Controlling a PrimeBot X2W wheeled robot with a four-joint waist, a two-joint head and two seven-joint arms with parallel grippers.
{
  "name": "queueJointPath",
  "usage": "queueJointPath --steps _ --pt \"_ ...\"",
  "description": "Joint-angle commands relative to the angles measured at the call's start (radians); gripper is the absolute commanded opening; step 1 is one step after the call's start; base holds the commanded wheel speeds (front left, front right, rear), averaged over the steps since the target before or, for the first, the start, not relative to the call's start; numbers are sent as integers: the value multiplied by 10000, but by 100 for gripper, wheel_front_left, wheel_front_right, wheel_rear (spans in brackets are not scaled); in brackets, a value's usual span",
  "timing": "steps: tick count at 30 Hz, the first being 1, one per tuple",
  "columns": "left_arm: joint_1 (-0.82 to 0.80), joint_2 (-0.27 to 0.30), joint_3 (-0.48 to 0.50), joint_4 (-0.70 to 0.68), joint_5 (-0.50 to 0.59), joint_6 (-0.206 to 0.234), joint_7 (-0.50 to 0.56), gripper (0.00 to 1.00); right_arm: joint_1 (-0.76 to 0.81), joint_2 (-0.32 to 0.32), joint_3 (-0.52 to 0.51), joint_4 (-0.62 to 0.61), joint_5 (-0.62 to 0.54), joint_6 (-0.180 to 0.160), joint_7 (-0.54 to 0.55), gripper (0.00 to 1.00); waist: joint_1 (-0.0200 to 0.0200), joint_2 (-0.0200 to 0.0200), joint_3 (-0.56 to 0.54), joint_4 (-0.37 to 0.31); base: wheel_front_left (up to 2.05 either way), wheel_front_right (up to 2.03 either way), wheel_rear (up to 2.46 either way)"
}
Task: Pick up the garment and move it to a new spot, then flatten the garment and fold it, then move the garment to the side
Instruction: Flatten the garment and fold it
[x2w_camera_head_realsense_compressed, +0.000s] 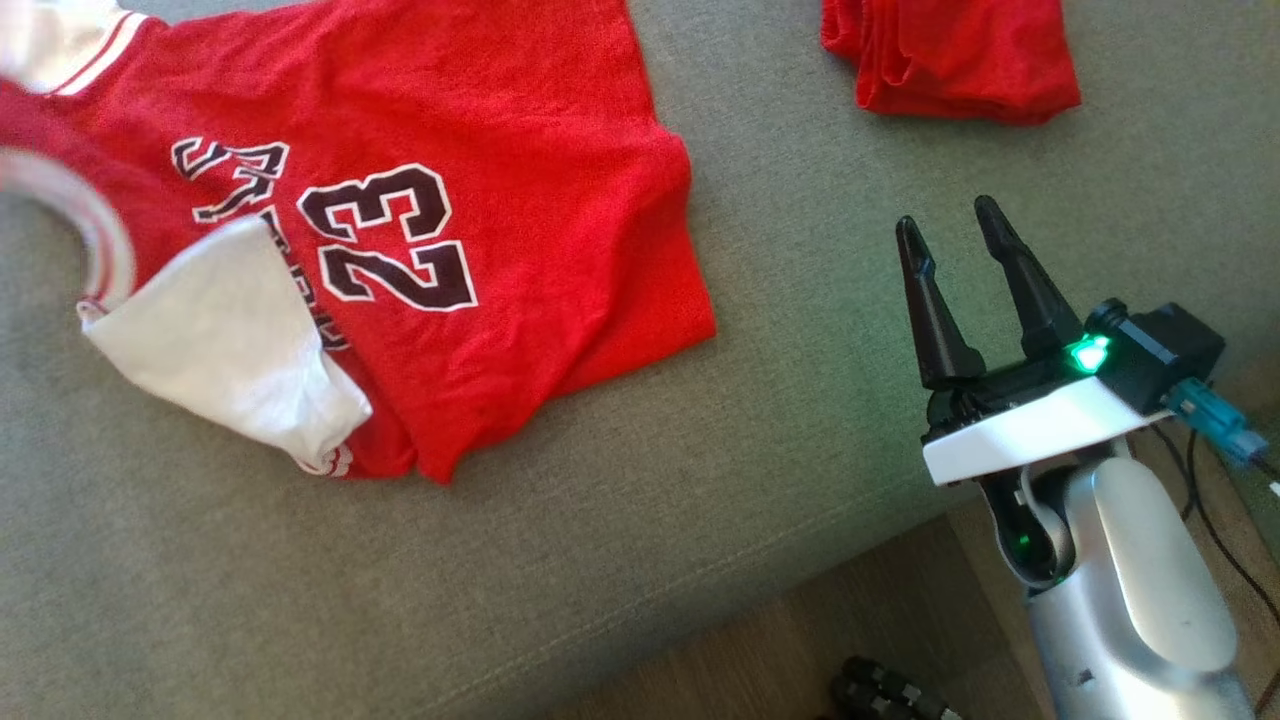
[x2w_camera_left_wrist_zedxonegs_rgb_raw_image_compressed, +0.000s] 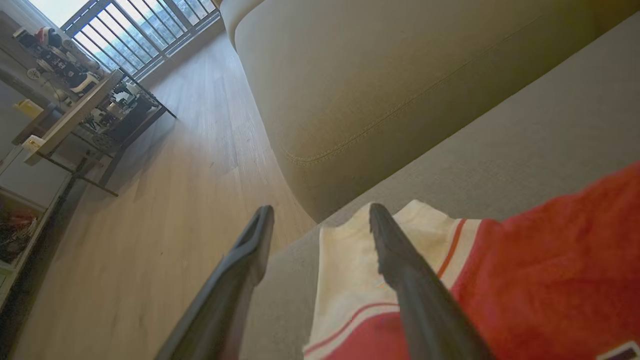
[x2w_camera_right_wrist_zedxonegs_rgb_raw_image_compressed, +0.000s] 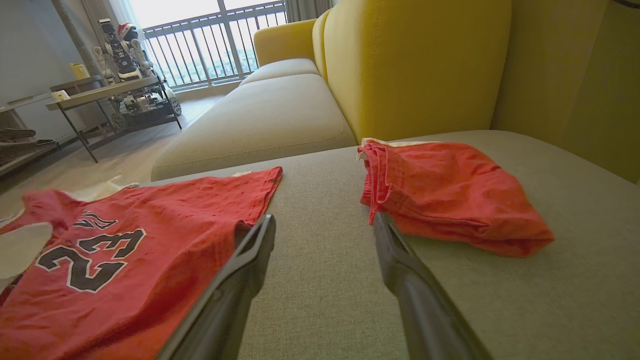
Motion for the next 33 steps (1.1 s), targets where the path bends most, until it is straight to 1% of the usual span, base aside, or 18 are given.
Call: queueJointPath --steps 1,6,11,12,17,19,21,24,27,30,33 --pt "-651 476 329 -100 -97 136 -154 100 -192 7 205 -263 39 -4 -108 100 -3 0 7 70 0 0 0" --pt "-805 199 324 211 -259 199 -746 100 -220 7 192 -162 -61 -4 -121 100 -3 0 -243 375 0 0 0" --pt "-821 -284 522 92 -674 241 -1661 100 -148 7 177 25 -208 -4 -126 100 -3 0 -898 879 0 0 0" --pt "-821 -284 522 92 -674 241 -1661 100 -148 7 177 25 -208 -4 -126 100 -3 0 -898 879 0 0 0" --pt "-193 -716 1035 -733 -1478 70 -2073 100 128 7 -63 199 -420 -4 -80 100 -3 0 -1743 1614 0 0 0" --pt "324 -881 1511 -1551 -2001 88 -2102 100 301 7 -216 238 -402 -4 -13 100 -3 0 -2086 1953 0 0 0" --pt "1118 -954 1821 -2717 -2283 94 -2108 100 490 7 -414 242 -329 -4 66 100 -3 0 -2384 2286 0 0 0" --pt "2650 -1047 2258 -4469 -2584 297 -2111 100 791 7 -645 186 -399 -4 185 100 -3 0 -2830 2782 0 0 0" --pt "4500 -1162 2569 -6265 -2604 797 -2112 100 1135 7 -719 84 -442 -4 263 100 -3 0 -3275 3172 0 0 0" --pt "6490 -1321 2483 -7869 -2368 1189 -2112 100 1566 7 -908 -61 -441 -4 294 100 -3 0 -3693 3599 0 0 0" --pt "8241 -1548 2377 -9120 -2204 1612 -2113 100 1953 7 -1076 -172 -537 -4 395 100 -3 0 -3982 3899 0 0 0"
